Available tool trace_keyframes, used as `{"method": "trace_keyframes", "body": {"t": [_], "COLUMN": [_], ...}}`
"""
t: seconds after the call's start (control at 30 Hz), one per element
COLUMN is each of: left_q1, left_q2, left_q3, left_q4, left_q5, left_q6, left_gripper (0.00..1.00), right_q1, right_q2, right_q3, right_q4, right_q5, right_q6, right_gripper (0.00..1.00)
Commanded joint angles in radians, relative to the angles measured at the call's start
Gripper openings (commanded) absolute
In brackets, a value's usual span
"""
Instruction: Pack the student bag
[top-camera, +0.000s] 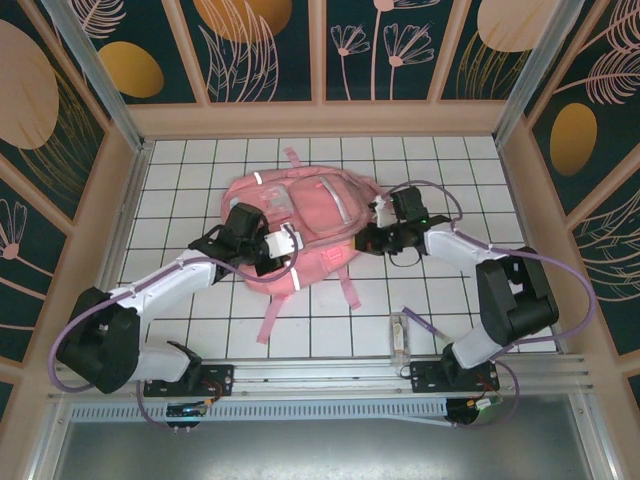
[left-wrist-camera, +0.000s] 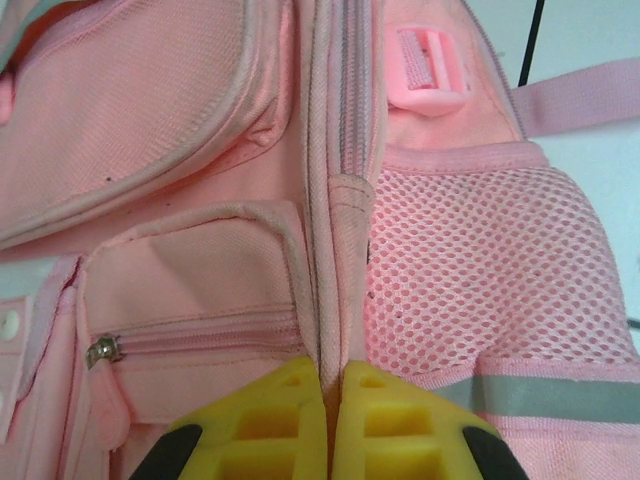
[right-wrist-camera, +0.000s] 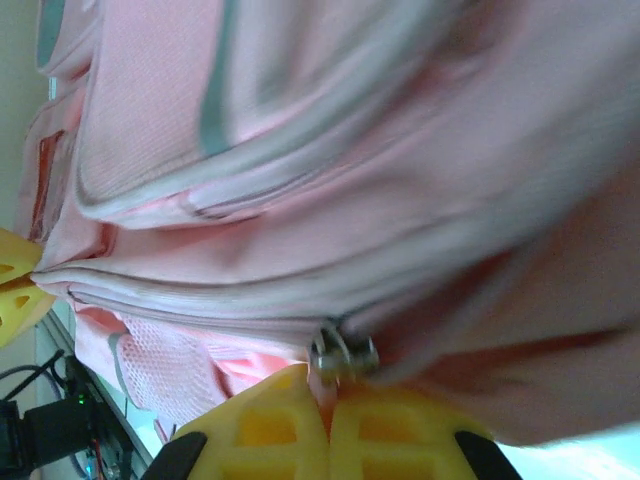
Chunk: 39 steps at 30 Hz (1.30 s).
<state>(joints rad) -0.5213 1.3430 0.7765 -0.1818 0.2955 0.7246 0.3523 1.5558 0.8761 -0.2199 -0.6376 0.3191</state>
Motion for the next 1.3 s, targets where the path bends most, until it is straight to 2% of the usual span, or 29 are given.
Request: {"method": "trace_keyframes", "body": {"t": [0.0,0.1,0.2,0.27,0.3,0.33,0.4,0.43,0.5,0.53,0.6,0.7,0.77,0.83,0.9,1.0,1.07,1.27], "left_q1": [0.123,0.214,0.268,0.282,0.284,0.286,0.296,0.296,0.296,0.296,0.296,0.297,0.297,0.295,0.294,0.294,0.294,0.293], "left_q2": [-0.03,0.013,0.065,0.096,0.108,0.12,0.146,0.159,0.164,0.154,0.114,0.059,0.04,0.03,0.018,-0.012,-0.03,-0.059], "left_q3": [-0.012,0.047,0.106,0.14,0.147,0.154,0.184,0.195,0.251,0.256,0.234,0.182,0.158,0.141,0.123,0.084,0.066,0.049], "left_q4": [-0.075,-0.029,0.056,0.079,0.116,0.153,0.17,0.156,0.102,0.073,0.036,0.014,-0.012,-0.048,-0.065,-0.072,-0.071,-0.083], "left_q5": [-0.104,-0.133,-0.174,-0.146,-0.17,-0.211,-0.266,-0.258,-0.152,-0.067,0.081,0.23,0.304,0.376,0.423,0.45,0.449,0.469], "left_q6": [0.061,-0.023,-0.154,-0.193,-0.233,-0.283,-0.337,-0.345,-0.34,-0.324,-0.269,-0.199,-0.147,-0.092,-0.055,-0.013,-0.004,0.014], "left_gripper": [0.0,0.0,0.0,0.01,0.06,0.08,0.09,0.09,0.09,0.08,0.0,0.0,0.0,0.0,0.0,0.0,0.0,0.0], "right_q1": [-0.134,-0.141,-0.115,-0.072,-0.044,-0.014,0.044,0.077,0.123,0.141,0.162,0.165,0.161,0.167,0.156,0.102,0.09,0.073], "right_q2": [0.014,0.025,0.038,0.044,0.048,0.057,0.07,0.079,0.081,0.075,0.059,0.05,0.065,0.076,0.087,0.118,0.134,0.234], "right_q3": [-0.02,-0.007,-0.01,-0.011,-0.009,-0.003,0.015,0.034,0.068,0.085,0.12,0.181,0.217,0.242,0.262,0.286,0.288,0.39], "right_q4": [-0.067,-0.097,-0.084,-0.066,-0.056,-0.042,-0.03,-0.026,-0.02,-0.01,-0.005,0.009,0.024,0.036,0.056,0.06,0.067,-0.066], "right_q5": [0.107,0.1,0.026,0.008,0.0,-0.006,0.002,0.024,0.088,0.119,0.192,0.282,0.268,0.236,0.275,0.142,0.127,0.067], "right_q6": [-0.02,-0.062,-0.084,-0.085,-0.079,-0.072,-0.06,-0.042,-0.011,-0.006,-0.024,-0.097,-0.201,-0.413,-0.509,-0.681,-0.768,-0.851], "right_gripper": [0.0,0.0,0.0,0.0,0.0,0.0,0.0,0.0,0.0,0.09,0.27,0.32,0.39,0.43,0.44,0.41,0.43,0.47]}}
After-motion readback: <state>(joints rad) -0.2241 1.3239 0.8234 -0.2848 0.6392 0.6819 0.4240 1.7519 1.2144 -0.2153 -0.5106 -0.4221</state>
